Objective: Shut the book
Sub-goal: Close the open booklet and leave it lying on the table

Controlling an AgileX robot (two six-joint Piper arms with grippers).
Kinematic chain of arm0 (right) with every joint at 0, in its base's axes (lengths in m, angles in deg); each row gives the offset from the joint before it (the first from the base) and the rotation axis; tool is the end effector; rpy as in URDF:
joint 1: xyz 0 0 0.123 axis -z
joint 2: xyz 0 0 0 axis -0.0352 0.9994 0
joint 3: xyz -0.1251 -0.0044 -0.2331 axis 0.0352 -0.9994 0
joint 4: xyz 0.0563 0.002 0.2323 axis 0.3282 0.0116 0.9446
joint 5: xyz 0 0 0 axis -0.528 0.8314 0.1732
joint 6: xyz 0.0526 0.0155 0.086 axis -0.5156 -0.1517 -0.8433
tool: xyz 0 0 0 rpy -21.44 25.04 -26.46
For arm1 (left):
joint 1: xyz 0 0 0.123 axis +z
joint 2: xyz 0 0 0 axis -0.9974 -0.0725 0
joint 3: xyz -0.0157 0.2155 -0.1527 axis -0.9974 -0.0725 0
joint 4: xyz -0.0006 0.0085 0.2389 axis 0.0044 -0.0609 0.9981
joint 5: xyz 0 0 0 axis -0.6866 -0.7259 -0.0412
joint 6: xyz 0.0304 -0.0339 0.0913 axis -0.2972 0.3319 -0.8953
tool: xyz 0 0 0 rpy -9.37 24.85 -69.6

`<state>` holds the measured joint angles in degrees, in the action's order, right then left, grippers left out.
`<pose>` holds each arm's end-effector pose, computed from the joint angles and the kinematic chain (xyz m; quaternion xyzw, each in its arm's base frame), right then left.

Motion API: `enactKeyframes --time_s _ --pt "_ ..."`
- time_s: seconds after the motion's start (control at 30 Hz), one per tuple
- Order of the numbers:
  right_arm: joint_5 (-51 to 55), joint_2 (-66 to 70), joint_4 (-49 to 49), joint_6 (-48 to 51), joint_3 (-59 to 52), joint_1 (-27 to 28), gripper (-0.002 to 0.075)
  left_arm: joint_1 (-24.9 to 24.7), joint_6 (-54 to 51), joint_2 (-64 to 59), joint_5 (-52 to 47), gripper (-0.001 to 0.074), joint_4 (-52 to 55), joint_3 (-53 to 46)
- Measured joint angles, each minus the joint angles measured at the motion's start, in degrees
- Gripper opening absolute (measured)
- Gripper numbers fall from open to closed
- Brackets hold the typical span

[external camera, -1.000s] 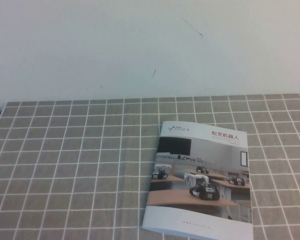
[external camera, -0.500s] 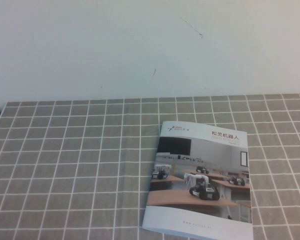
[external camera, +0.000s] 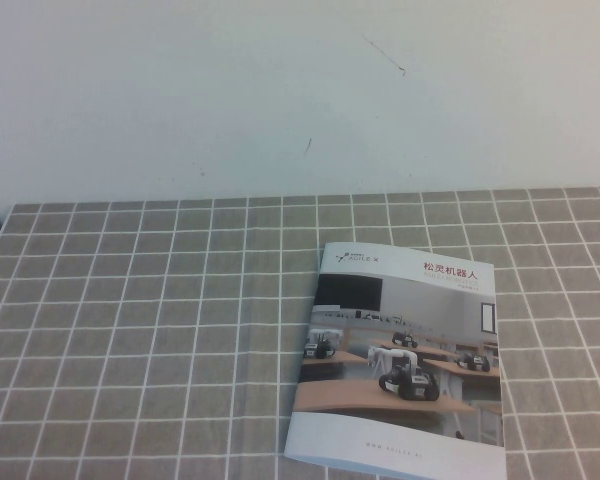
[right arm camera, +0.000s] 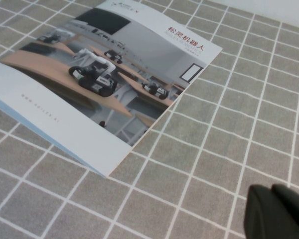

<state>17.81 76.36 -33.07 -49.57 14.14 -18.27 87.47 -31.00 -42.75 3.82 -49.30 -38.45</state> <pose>0.0651 0.0229 0.2069 -0.2039 0.8127 0.0522 0.5433 0.0712 -0.0021 0.1768 0.0006 0.7908 -0.0078 0.6121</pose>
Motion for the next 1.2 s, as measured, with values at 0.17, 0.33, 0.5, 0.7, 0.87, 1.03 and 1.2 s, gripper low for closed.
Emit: enactKeyframes --time_s 0.17,0.33,0.5,0.7,0.87,1.03,1.2 --pt "0.0 0.0 0.1 0.0 0.0 0.0 -0.0003 -1.6 0.0 0.0 0.1 -0.0001 0.1 0.0" --pt "0.0 0.0 0.1 0.0 0.0 0.0 -0.0003 -2.4 -0.1 0.0 0.1 -0.0001 0.1 0.0" --pt "0.0 0.0 0.1 0.0 0.0 0.0 -0.0003 -4.9 -0.2 0.0 0.1 -0.0001 0.1 0.0" --pt "0.0 0.0 0.1 0.0 0.0 0.0 -0.0003 -5.4 3.2 0.0 0.2 -0.0001 0.2 0.0" --pt "0.0 0.0 0.1 0.0 0.0 0.0 -0.0003 -5.4 5.5 0.0 0.2 -0.0001 0.3 0.0" --pt "0.0 0.0 0.1 0.0 0.0 0.0 -0.0003 -5.4 5.6 0.0 0.2 -0.0001 0.7 0.0" --pt "0.0 0.0 0.1 0.0 0.0 0.0 -0.0003 -5.4 5.6 0.0 0.2 -0.0001 1.0 0.0"
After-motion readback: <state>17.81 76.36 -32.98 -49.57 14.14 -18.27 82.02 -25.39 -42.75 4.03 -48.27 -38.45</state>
